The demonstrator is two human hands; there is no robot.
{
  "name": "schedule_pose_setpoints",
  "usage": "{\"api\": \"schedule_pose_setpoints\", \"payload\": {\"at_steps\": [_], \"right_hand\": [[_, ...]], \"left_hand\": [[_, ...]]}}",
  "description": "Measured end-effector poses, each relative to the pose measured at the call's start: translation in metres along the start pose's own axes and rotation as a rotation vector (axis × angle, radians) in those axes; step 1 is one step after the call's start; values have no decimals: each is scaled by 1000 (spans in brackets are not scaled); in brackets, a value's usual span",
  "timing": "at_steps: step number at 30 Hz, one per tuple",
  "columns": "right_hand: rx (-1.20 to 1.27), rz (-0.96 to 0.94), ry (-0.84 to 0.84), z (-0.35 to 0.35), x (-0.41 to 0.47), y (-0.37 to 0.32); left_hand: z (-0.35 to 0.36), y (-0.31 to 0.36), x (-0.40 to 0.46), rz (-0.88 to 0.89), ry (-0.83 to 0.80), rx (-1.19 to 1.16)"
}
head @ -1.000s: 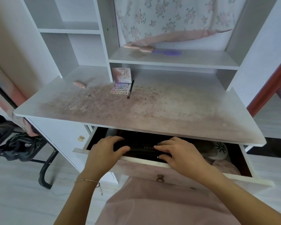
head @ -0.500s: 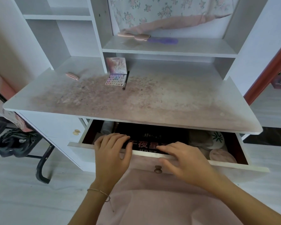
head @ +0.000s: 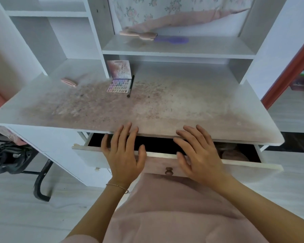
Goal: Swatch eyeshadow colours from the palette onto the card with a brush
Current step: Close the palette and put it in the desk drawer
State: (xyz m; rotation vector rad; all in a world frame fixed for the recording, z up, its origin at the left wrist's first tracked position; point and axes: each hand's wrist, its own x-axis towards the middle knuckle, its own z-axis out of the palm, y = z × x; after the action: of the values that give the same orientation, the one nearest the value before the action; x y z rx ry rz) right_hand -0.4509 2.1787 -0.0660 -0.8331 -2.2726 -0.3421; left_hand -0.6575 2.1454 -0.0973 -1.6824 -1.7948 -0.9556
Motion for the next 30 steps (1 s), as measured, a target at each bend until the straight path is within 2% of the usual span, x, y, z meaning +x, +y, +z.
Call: {"api": "schedule_pose_setpoints", "payload": {"at_steps": [7,13,15,18,21,24,26,30], "right_hand": [[-37,52,75,15,24,24],[41,-35,105,9,16,19],[47,-118,59,5,-1,12],[-41,-168,-101,-1,-35,3],[-183,-138,-281,-5,-58,9],[-262,-140,-389,-5,-66,15],[-297,-124,-429,-3,-67,19],[-321,-103,-406,3,-65,24]], "left_hand": [[18,-4,28,20,-135,-6],[14,-10,18,89,-94,-92],[10,-11,1,173,-88,-115],[5,-14,-31,269,-143,-151],[6,-19,-50,336,-254,-158],[11,-23,-56,391,-380,-85],[13,-25,-57,389,-440,-41],[20,-27,-57,368,-501,20]]}}
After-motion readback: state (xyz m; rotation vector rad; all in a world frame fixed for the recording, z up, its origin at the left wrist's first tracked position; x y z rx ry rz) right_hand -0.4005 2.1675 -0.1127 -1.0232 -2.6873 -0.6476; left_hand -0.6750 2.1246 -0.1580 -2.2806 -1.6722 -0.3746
